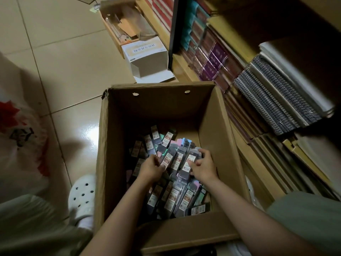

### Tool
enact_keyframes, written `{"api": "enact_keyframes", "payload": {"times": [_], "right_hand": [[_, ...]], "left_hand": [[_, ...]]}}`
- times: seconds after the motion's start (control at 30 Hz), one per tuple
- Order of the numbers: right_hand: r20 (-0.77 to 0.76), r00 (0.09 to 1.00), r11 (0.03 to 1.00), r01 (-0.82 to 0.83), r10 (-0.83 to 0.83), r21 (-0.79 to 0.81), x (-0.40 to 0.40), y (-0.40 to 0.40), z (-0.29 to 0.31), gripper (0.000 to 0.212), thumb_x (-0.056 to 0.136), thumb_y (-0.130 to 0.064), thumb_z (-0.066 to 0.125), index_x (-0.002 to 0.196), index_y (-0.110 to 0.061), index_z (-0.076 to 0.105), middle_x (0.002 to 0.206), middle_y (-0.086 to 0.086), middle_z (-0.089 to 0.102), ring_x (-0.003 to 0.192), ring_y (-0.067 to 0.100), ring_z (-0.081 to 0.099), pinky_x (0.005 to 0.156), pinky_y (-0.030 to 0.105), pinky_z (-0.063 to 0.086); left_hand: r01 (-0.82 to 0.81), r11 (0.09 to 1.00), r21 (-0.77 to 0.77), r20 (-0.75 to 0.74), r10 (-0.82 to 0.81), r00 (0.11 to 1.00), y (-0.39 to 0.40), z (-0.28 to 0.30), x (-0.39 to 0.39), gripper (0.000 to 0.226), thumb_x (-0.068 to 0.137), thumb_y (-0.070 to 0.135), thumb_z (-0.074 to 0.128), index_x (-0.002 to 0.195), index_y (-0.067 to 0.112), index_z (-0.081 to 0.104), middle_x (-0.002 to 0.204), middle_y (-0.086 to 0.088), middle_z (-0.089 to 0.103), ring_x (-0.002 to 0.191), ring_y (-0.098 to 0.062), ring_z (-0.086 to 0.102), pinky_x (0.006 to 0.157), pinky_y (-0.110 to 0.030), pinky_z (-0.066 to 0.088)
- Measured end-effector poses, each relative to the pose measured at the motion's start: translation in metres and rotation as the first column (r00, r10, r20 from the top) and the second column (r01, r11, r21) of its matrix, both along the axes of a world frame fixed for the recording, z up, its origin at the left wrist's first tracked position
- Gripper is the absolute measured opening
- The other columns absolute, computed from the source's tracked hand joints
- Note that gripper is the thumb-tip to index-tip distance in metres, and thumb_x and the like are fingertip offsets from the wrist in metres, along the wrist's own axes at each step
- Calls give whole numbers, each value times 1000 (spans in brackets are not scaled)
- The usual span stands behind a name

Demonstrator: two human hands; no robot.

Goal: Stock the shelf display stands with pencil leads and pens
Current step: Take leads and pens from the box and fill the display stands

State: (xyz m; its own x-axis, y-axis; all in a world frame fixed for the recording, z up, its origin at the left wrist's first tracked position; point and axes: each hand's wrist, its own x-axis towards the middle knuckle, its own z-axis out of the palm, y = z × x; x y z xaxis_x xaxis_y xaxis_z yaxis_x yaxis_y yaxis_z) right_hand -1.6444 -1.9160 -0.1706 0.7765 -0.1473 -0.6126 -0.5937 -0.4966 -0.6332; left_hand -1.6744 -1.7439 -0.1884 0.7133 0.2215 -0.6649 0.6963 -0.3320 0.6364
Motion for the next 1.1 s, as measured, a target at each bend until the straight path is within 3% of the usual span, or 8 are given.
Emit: {"api": "enact_keyframes", "payload": {"times": [0.2, 0.4, 0.53, 0.6, 0.67, 0.77, 0.93, 1.1], "right_hand": [[40, 999, 976, -30, 22, 214, -11, 15, 12, 46, 90, -10, 66, 130, -20, 43, 93, 6, 67, 85, 22, 70, 77, 44, 60], [54, 998, 962, 28, -45, 272, -5, 35, 1, 36, 88, -11, 70, 118, -18, 51, 91, 5, 71, 83, 16, 70, 75, 34, 58], [14, 1000, 961, -29, 26, 277, 12, 40, -3, 32, 85, -20, 75, 113, -14, 61, 88, -2, 72, 84, 14, 69, 76, 32, 58], [55, 998, 977, -40, 29, 208, 33, 36, -1, 32, 85, -24, 74, 112, -9, 65, 90, 2, 69, 79, 14, 65, 70, 27, 53], [140, 976, 986, -162, 167, -45, 58, 27, 1, 34, 90, -22, 69, 121, -9, 62, 102, 8, 65, 86, 18, 62, 76, 29, 52], [59, 841, 786, -474, 537, -398, 86, 18, -3, 45, 96, -23, 59, 139, -12, 51, 124, 14, 55, 115, 27, 54, 102, 33, 42], [-169, 711, 577, -667, 683, -472, 94, 27, -25, 41, 99, -33, 52, 124, -1, 58, 124, 20, 51, 117, 34, 49, 99, 35, 40], [-93, 757, 605, -584, 647, -540, 88, 28, -35, 37, 94, -37, 60, 117, -9, 65, 120, 14, 56, 112, 29, 51, 99, 40, 44]], "left_hand": [[-249, 832, -496, -85, 239, 967, -3, 23, -4, 23, 94, 1, 53, 108, 18, 61, 99, -12, 69, 86, -25, 68, 83, -45, 54], [-231, 758, -610, -38, 264, 964, 1, 21, -1, 22, 96, 17, 58, 116, 10, 54, 84, -4, 68, 70, -16, 63, 62, -32, 51], [-251, 773, -583, -14, 299, 954, 1, 10, 2, 28, 91, 10, 64, 117, 11, 55, 94, -8, 72, 77, -23, 70, 72, -41, 58], [-343, 761, -550, -22, 397, 918, 1, 3, 5, 28, 92, 5, 60, 119, 11, 55, 105, -11, 71, 89, -28, 70, 80, -45, 57], [-419, 735, -533, -38, 474, 880, 4, -5, 7, 28, 93, 4, 59, 119, 12, 54, 110, -12, 69, 97, -31, 68, 86, -51, 55], [-466, 708, -531, -63, 516, 854, 7, -13, 10, 28, 93, 7, 60, 118, 17, 55, 101, -11, 72, 92, -32, 70, 84, -56, 55], [-521, 626, -580, -114, 571, 813, 3, -21, 11, 21, 94, 3, 58, 107, 20, 56, 90, -2, 76, 76, -19, 72, 64, -36, 59], [-515, 638, -572, -115, 559, 821, 0, -12, 10, 21, 95, 1, 55, 112, 13, 54, 98, -10, 73, 84, -30, 69, 81, -53, 56]]}}
